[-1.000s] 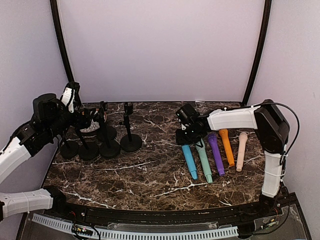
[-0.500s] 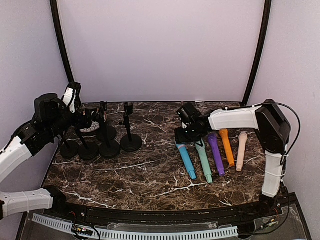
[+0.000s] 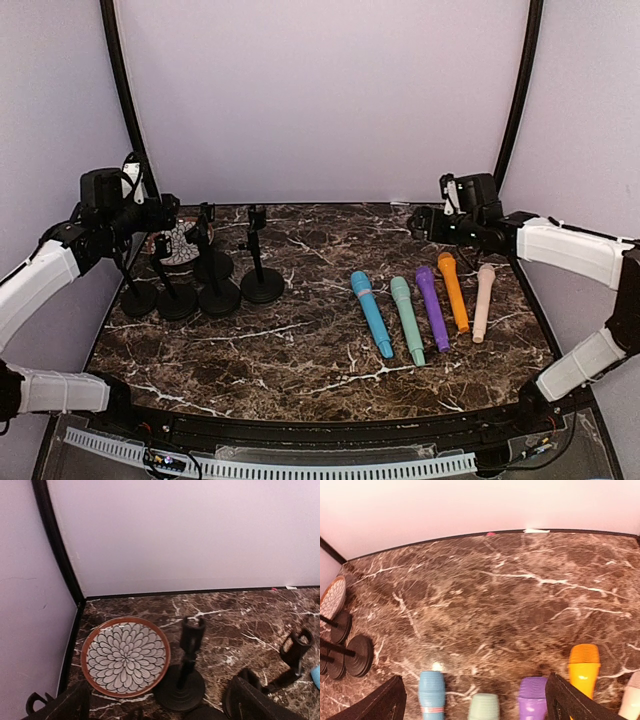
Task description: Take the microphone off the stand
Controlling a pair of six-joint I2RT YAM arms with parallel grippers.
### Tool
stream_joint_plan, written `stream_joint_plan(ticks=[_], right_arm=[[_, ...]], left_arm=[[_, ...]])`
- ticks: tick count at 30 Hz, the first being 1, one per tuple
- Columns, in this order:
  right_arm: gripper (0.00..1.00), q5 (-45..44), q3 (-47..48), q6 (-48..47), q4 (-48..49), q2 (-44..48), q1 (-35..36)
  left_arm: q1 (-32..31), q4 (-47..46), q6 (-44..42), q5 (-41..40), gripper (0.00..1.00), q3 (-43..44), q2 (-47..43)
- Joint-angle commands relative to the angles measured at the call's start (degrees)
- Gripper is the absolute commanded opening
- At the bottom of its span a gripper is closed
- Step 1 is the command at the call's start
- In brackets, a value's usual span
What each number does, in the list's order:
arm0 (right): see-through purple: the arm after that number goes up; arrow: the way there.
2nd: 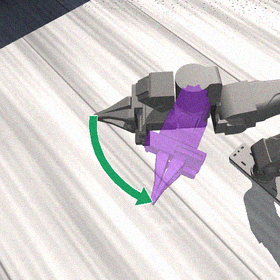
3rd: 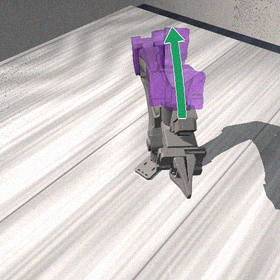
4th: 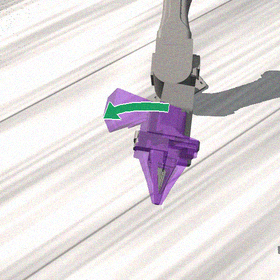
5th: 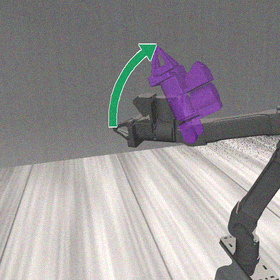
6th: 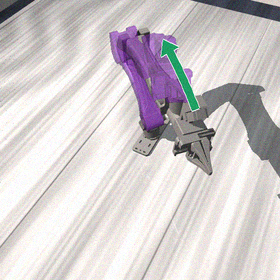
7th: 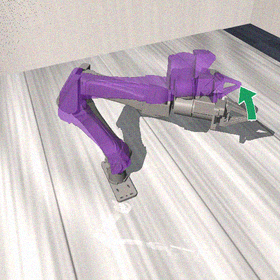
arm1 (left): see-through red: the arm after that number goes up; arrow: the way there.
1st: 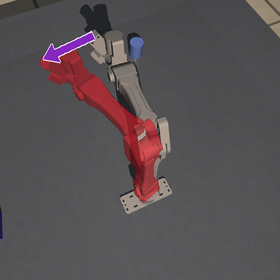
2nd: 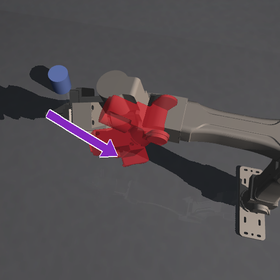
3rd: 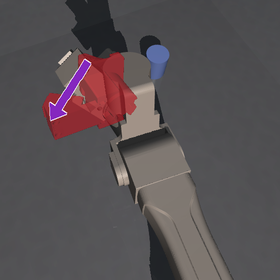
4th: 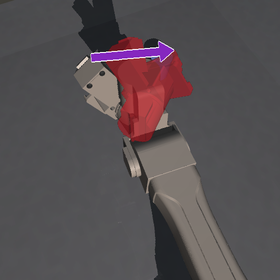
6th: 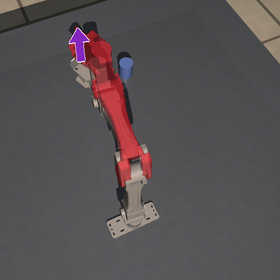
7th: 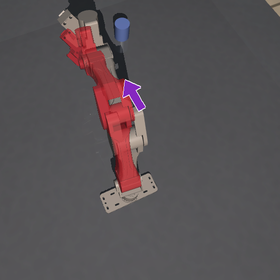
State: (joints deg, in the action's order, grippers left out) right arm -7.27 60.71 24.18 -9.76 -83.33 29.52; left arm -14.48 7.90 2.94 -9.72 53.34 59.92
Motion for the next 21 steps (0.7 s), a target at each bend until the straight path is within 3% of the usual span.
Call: stream_joint_plan(ticks=[1, 5, 10, 17, 21], right_arm=[[0.99, 7.71, -8.22, -2.68, 8.3, 5.88, -11.01], [0.99, 12.06, -15.88, -4.32, 14.92, 10.7, -21.76], [0.99, 13.26, -25.08, -5.66, 25.06, 16.62, -31.62], [0.99, 6.3, -38.72, -10.47, 43.22, 24.39, -33.82], [0.99, 2.76, -46.42, -12.5, 53.85, 26.83, -33.82]], left_arm=[[10.4, -7.89, 3.2, 5.36, 0.99, -1.42, 0.4], [19.33, -15.67, 5.19, 10.34, 0.99, -6.99, -0.91], [22.18, -30.79, 5.18, 7.28, 0.99, -19.41, -6.33], [22.13, -55.24, 3.7, 6.42, 0.99, -37.91, -10.79], [21.96, -56.56, 2.2, 7.61, 0.99, -44.6, -12.91]])
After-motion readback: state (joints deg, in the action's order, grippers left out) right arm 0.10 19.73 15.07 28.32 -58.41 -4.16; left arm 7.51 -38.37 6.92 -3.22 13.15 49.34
